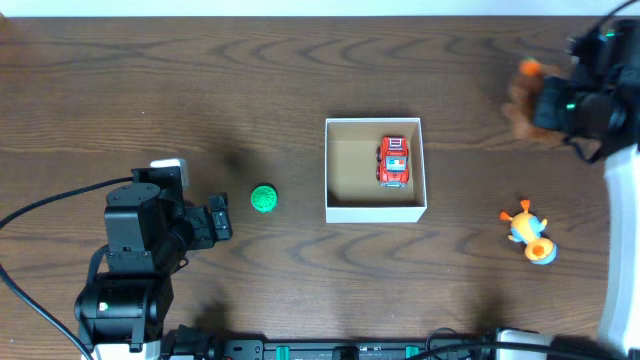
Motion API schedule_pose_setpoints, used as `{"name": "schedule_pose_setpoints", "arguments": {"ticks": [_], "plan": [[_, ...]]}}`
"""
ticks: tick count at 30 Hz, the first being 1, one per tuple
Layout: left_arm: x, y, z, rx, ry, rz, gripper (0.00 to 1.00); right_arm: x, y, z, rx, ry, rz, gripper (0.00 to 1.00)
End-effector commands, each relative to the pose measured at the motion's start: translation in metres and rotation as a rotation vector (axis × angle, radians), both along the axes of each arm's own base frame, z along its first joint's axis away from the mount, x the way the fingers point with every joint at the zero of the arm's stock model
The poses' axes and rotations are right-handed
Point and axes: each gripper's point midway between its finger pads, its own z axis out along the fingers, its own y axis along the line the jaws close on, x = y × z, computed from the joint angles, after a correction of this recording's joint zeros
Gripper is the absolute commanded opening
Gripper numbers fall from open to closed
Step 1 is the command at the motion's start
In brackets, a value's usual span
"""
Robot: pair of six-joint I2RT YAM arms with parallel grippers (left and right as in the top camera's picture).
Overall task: Pack container
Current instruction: 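Grasp the brown plush bear with the right gripper, then lower the plush bear into the box beside the truck and release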
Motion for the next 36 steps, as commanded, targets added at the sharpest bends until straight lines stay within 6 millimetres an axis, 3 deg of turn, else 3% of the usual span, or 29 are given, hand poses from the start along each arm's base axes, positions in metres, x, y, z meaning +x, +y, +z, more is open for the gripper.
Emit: {"name": "schedule_pose_setpoints", "arguments": {"ticks": [1,6,12,17,27,33,36], "plan": [[0.002,0.003,0.009,0.001,-0.022,0.019,0.98,0.0,0.063,-0.001,0.128,0.015,0.036,0.02],[0.002,0.003,0.009,0.001,-0.021,0.019,0.98,-0.005,0.148,-0.015,0.2,0.035,0.13,0.01],[0.001,0.003,0.008,0.001,-0.015,0.019,0.98,-0.01,0.195,-0.071,0.176,0.121,0.035,0.01],[-0.001,0.003,0.006,0.002,-0.007,0.018,0.98,-0.012,0.213,-0.125,0.162,0.206,-0.016,0.01],[-0.001,0.003,0.006,0.002,-0.003,0.018,0.98,0.007,0.225,-0.206,0.112,0.297,-0.031,0.01],[-0.002,0.003,0.005,0.002,0.001,0.018,0.98,0.008,0.228,-0.239,0.087,0.349,-0.035,0.01],[-0.002,0.003,0.005,0.002,0.001,0.018,0.98,0.008,0.228,-0.24,0.084,0.351,-0.032,0.08]]}}
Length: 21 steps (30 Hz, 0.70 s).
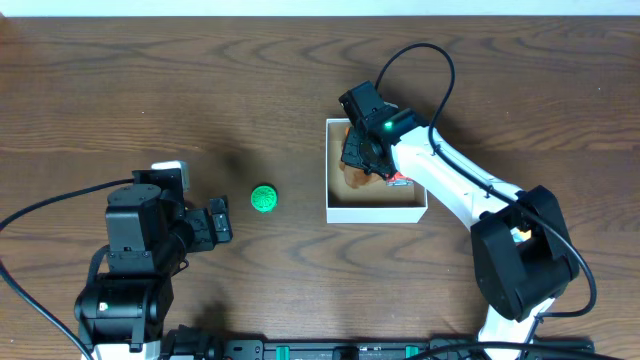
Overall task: Pack container
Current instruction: 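Lower the plush bear into the box beside the truck and release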
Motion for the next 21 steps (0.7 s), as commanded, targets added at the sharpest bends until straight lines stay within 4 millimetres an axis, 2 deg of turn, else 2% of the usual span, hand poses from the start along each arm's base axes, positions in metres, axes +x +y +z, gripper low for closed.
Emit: {"name": "schedule_pose_setpoints", "arguments": {"ticks": [1,3,4,7,9,11,14,17,19,21], "plan": [[0.002,0.003,0.009,0.002,-0.022,0.018,0.98,-0.001,-0.001,-0.004,-0.021,0.002,0.0,0.15],[0.002,0.003,0.009,0.002,-0.022,0.018,0.98,0.001,0.0,0.003,-0.015,-0.017,0.02,0.36],[0.002,0.003,0.009,0.002,-0.022,0.018,0.98,0.002,0.002,0.008,-0.007,-0.027,0.03,0.44],[0.002,0.003,0.009,0.002,-0.021,0.018,0.98,0.005,0.005,0.03,0.018,-0.074,0.055,0.55],[0.002,0.003,0.009,0.002,-0.019,0.018,0.98,0.008,0.007,0.053,0.041,-0.121,0.064,0.58],[0.002,0.003,0.008,0.002,-0.019,0.018,0.98,0.012,0.009,0.084,0.065,-0.193,0.088,0.69],[0.002,0.003,0.008,0.002,-0.019,0.018,0.98,0.016,0.003,0.135,0.071,-0.317,0.121,0.99],[0.002,0.003,0.008,0.002,-0.019,0.018,0.98,0.013,-0.027,0.189,0.057,-0.428,0.074,0.99],[0.002,0.003,0.008,0.002,-0.019,0.018,0.98,0.007,-0.06,0.214,0.045,-0.465,0.007,0.99],[0.002,0.003,0.008,0.002,-0.019,0.018,0.98,-0.003,-0.102,0.229,0.027,-0.469,-0.076,0.99]]}}
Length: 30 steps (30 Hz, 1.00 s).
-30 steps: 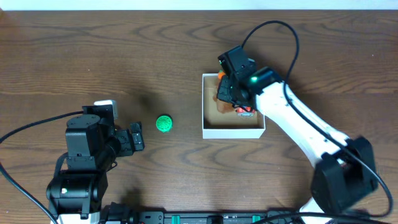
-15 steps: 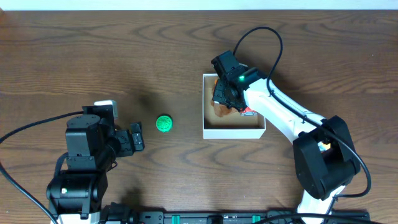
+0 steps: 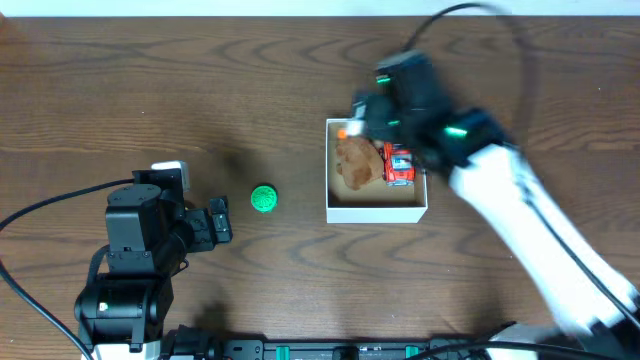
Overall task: Pack container
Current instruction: 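Lower the plush bear into the box beside the truck and release, then move the right gripper to the orange duck toy and grasp it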
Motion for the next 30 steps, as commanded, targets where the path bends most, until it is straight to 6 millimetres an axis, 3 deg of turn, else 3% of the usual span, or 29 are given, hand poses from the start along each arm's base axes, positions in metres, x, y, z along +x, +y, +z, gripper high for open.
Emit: {"name": "schedule_pose_setpoints", "arguments": {"ticks": [1,6,10,15,18,23,30], "plan": [[0.002,0.003,0.009,0.002,-0.02,0.019,0.98,-0.007,-0.075,0.033,-0.046,-0.053,-0.163,0.98],[0.002,0.003,0.009,0.002,-0.02,0.019,0.98,-0.055,-0.204,0.024,-0.127,0.102,-0.454,0.99],[0.002,0.003,0.009,0.002,-0.02,0.019,0.98,-0.084,-0.261,-0.007,-0.205,0.254,-0.487,0.99],[0.002,0.003,0.009,0.002,-0.02,0.019,0.98,-0.108,-0.277,-0.075,-0.177,0.452,-0.416,0.99],[0.002,0.003,0.009,0.002,-0.02,0.019,0.98,-0.12,-0.272,-0.124,-0.17,0.559,-0.367,0.99],[0.002,0.003,0.008,0.002,-0.019,0.019,0.98,-0.133,-0.265,-0.188,-0.147,0.663,-0.334,0.99],[0.002,0.003,0.008,0.002,-0.019,0.019,0.98,-0.13,-0.267,-0.232,-0.148,0.678,-0.334,0.97]]}}
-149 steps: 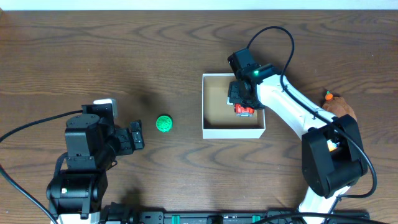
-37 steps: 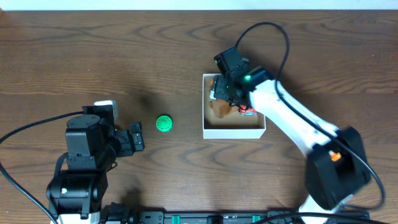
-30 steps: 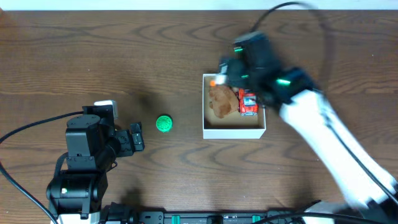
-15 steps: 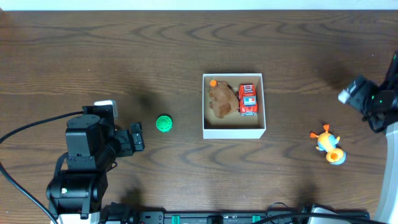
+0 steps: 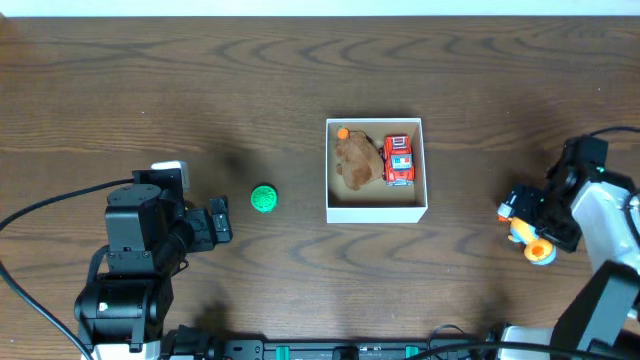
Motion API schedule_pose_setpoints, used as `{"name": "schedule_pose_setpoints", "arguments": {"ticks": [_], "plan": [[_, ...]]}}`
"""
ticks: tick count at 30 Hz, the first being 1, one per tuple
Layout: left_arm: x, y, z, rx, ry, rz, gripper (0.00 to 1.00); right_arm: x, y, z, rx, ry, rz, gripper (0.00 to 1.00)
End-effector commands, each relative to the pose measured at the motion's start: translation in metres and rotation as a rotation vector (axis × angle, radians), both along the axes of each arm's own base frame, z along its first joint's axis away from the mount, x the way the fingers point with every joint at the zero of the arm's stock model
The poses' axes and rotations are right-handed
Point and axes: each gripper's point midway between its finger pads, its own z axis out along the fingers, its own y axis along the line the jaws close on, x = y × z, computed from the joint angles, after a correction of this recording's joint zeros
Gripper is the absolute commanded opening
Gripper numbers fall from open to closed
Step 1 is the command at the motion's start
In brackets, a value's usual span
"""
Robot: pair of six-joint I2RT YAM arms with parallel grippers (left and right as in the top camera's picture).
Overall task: Pack container
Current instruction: 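Move the right gripper to the orange duck toy and grasp it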
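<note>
A white open box (image 5: pixel 375 211) stands mid-table. Inside it lie a brown plush toy (image 5: pixel 355 162) with an orange bit at its top, and to its right a red toy truck (image 5: pixel 398 160). A green ball (image 5: pixel 263 199) rests on the table left of the box. My left gripper (image 5: pixel 222 220) sits to the left of the ball and apart from it; its jaws are too dark to read. At the right, my right gripper (image 5: pixel 525 220) is down over a blue and orange duck toy (image 5: pixel 538 250), its fingers either side of the toy and seemingly open.
Dark wooden table (image 5: pixel 150 90). The left arm's base (image 5: pixel 120 300) stands at the front left. A cable (image 5: pixel 40 205) loops out from it. The right arm (image 5: pixel 600 230) comes in along the right edge.
My right arm was over the box's far edge, the plush just inside. Now it is away at the right, its gripper over the duck toy. Plush, truck, ball and left arm are unmoved.
First the box held only the red truck, and my right gripper was at the far right with the brown plush. Then it was in the box with the plush. After that the plush lay in the box beside the truck. Now the gripper is at the duck toy.
</note>
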Motion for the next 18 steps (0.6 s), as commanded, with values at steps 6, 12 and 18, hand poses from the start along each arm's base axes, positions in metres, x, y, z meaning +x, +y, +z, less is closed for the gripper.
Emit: {"name": "schedule_pose_setpoints", "arguments": {"ticks": [6,12,18], "plan": [[0.002,0.003,0.008,0.002,-0.017,0.018,0.98,0.004,-0.002,-0.013,0.004,-0.002,0.013,0.43],[0.002,0.003,0.008,0.002,-0.017,0.018,0.98,0.004,0.0,-0.013,0.019,-0.005,0.013,0.1],[0.002,0.003,0.008,0.002,-0.017,0.018,0.98,0.026,0.028,0.017,0.152,-0.12,0.047,0.02]]}}
